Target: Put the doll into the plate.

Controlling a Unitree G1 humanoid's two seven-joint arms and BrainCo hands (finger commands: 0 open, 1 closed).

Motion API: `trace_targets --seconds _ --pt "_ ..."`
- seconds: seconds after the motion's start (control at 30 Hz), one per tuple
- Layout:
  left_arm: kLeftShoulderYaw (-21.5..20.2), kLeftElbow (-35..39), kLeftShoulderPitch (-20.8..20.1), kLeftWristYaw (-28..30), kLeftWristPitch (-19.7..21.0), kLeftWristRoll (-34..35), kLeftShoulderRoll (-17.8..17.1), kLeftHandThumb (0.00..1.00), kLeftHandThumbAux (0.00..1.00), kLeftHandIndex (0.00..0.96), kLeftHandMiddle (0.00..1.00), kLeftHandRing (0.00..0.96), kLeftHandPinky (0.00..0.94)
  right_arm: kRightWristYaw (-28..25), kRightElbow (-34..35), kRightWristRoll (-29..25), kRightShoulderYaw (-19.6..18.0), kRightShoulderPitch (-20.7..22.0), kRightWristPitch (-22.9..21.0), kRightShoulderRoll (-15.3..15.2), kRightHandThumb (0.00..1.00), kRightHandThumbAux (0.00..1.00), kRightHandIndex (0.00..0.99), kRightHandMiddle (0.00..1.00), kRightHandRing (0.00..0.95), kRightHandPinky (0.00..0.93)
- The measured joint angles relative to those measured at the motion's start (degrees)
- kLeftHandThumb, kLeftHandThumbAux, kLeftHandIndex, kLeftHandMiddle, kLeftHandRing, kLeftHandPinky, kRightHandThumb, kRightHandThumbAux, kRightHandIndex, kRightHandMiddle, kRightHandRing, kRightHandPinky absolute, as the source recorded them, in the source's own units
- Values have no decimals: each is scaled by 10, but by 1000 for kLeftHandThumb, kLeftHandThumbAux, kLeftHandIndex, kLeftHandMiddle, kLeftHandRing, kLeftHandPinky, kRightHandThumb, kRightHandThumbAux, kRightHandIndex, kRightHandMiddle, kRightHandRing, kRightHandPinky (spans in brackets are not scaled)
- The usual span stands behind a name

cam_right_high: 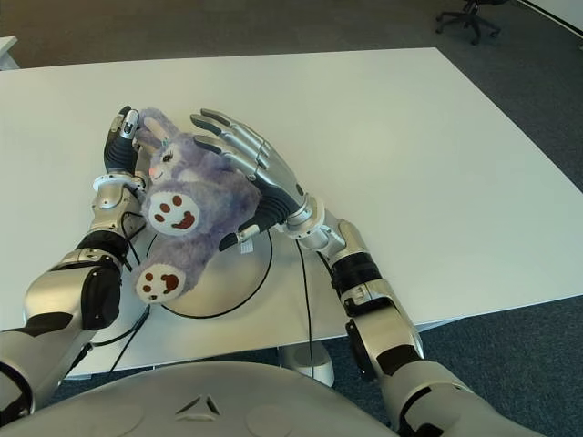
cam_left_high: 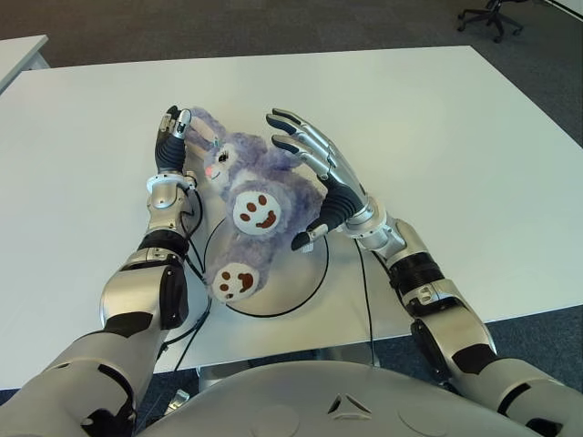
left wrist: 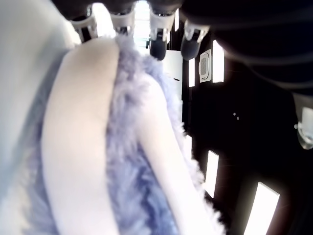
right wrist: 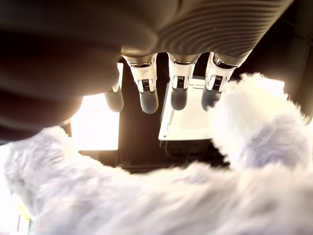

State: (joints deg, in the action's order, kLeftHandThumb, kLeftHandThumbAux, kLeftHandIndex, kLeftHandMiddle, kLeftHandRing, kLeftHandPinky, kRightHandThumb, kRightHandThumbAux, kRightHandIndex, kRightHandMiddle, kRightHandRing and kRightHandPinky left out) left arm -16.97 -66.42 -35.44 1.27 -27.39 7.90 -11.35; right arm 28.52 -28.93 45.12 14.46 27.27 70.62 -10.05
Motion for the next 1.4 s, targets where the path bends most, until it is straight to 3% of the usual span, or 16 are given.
trace_targets --seconds 1.1,1.4 --pt "0 -2 0 1 -8 0 -1 0 360 0 68 21 0 33 12 -5 -12 7 -30 -2 0 350 0 0 0 0" --pt "0 -1 0 1 -7 0 0 0 353 0 51 11 0 26 15 -32 -17 8 -30 -3 0 358 0 0 0 0"
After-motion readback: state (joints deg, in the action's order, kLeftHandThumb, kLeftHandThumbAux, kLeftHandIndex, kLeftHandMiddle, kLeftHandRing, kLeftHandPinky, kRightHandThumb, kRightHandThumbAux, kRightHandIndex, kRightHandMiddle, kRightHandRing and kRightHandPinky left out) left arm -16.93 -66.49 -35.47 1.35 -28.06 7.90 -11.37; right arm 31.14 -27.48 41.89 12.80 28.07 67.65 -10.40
